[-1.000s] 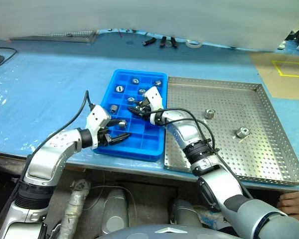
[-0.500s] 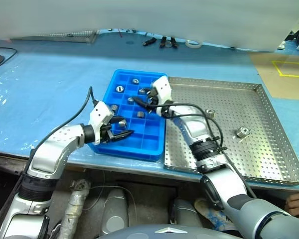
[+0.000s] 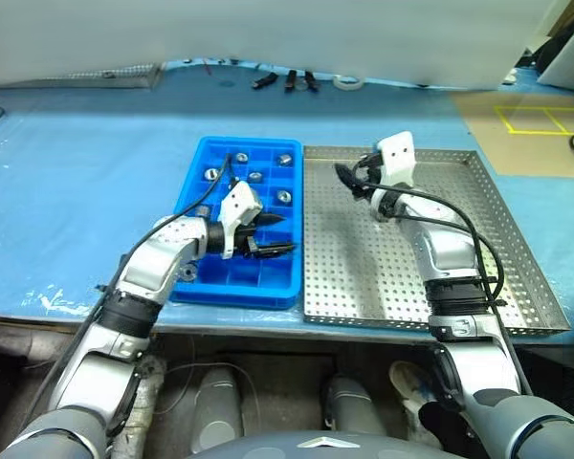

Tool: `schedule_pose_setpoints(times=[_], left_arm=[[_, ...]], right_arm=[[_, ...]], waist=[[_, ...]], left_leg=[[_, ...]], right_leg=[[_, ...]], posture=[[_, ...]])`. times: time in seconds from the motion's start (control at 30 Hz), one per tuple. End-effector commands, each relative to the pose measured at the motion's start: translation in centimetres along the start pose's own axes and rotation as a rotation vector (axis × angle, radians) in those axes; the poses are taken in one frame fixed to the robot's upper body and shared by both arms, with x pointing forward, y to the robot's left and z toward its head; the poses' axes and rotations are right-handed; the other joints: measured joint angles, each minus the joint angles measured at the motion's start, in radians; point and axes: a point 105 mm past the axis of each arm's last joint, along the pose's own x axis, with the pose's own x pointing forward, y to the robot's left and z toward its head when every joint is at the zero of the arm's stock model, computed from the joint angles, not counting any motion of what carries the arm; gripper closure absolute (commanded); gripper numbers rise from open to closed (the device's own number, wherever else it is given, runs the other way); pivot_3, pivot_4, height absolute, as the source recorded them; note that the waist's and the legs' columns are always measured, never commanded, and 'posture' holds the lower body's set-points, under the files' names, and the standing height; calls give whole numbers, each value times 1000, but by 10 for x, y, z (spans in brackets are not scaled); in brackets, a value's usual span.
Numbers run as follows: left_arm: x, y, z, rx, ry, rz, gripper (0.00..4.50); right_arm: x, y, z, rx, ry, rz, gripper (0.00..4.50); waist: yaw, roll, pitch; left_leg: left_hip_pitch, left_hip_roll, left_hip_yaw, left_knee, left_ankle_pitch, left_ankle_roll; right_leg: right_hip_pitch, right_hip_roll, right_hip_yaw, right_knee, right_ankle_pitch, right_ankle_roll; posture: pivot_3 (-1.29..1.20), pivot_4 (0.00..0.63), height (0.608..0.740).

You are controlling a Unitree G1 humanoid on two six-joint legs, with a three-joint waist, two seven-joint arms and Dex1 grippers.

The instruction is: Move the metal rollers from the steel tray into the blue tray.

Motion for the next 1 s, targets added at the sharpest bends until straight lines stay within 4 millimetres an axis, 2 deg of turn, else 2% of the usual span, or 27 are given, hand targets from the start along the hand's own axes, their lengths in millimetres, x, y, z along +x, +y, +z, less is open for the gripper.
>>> schedule_pose_setpoints(times=[0.03, 0.23, 0.43, 0.63, 0.8, 1.0], left_arm=[[1, 0, 7, 42, -15, -15, 814], [-3, 0, 4, 40, -7, -12, 814], [-8, -1, 3, 35, -4, -2, 814], [-11, 0, 2, 29, 1, 11, 814], [-11, -1, 1, 26, 3, 13, 814], [-11, 0, 1, 23, 0, 16, 814]], right_arm=[[1, -18, -5, 21, 24, -125, 1195], [3, -43, -31, 90, 110, -292, 1195], [3, -35, -40, 94, 130, -280, 1195], [-1, -29, -40, 106, 132, -264, 1195], [-5, -32, -37, 108, 126, -275, 1195], [-7, -25, -23, 113, 84, -248, 1195]], waist=[[-9, 0, 0], [-10, 0, 0], [-3, 0, 0], [1, 0, 0], [3, 0, 0], [3, 0, 0]], left_leg=[[0, 0, 0, 0, 0, 0], [0, 0, 1, 1, -1, 1], [0, 0, 1, 2, -1, 2], [0, 0, 1, 2, -1, 2], [0, 0, 1, 2, -1, 2], [0, 0, 1, 2, -1, 2]], right_leg=[[0, 0, 0, 0, 0, 0], [0, 0, 0, 0, 0, 0], [0, 0, 0, 0, 0, 0], [0, 0, 0, 0, 0, 0], [0, 0, 0, 0, 0, 0], [0, -1, 0, 0, 0, 0]], posture=[[-184, 150, 740], [-172, 150, 740], [-152, 150, 740], [-145, 150, 740], [-142, 150, 740], [-147, 150, 740]])
